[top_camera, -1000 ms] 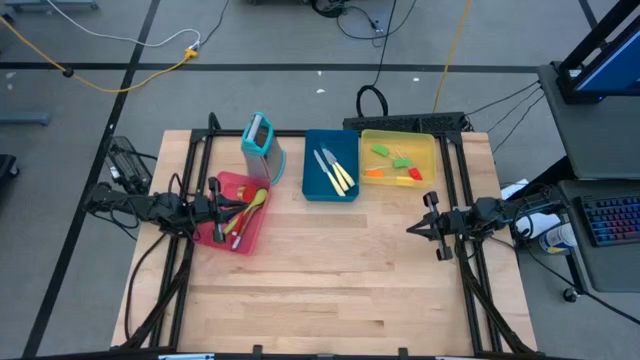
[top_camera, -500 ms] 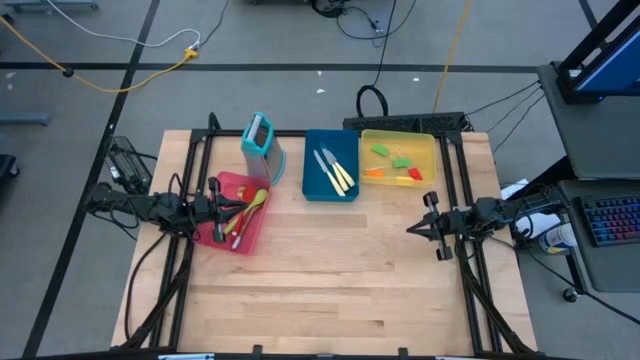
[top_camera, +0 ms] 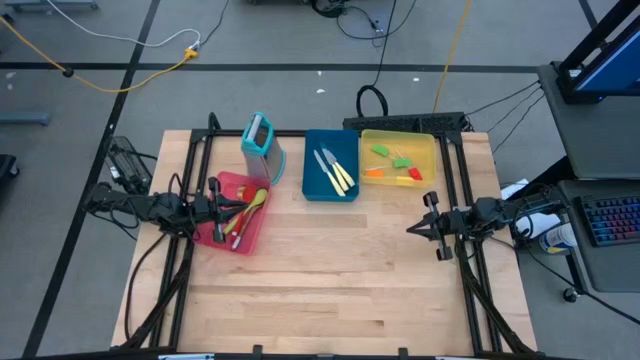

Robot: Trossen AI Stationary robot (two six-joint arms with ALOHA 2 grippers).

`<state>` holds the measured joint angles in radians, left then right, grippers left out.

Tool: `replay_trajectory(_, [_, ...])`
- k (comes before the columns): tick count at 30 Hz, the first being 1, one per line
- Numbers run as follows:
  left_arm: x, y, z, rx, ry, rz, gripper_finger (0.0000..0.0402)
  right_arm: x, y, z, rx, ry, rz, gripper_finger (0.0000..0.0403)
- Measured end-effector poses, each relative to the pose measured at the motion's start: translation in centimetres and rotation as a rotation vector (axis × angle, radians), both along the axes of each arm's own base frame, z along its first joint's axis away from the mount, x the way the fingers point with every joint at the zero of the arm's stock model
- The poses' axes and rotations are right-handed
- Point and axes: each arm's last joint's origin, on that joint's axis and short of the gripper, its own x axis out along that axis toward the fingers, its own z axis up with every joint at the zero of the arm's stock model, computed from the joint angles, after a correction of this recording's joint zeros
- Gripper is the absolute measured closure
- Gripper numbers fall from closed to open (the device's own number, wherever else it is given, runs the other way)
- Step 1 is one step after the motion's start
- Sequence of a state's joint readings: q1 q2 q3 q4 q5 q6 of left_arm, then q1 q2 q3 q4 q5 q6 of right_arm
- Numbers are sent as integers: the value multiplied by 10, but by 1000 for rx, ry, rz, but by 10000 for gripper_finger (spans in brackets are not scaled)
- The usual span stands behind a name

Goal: Pick & Place Kitchen Items
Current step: Return to Home Position

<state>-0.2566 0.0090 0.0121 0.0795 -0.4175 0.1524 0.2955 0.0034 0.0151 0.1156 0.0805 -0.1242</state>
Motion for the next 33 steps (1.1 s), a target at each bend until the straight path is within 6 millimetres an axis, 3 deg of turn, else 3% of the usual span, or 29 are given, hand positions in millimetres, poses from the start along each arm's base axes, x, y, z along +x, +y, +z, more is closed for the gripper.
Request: replay_trajectory(33, [0,0,0,0,0,0,364,0,0,0,0,0,0,399])
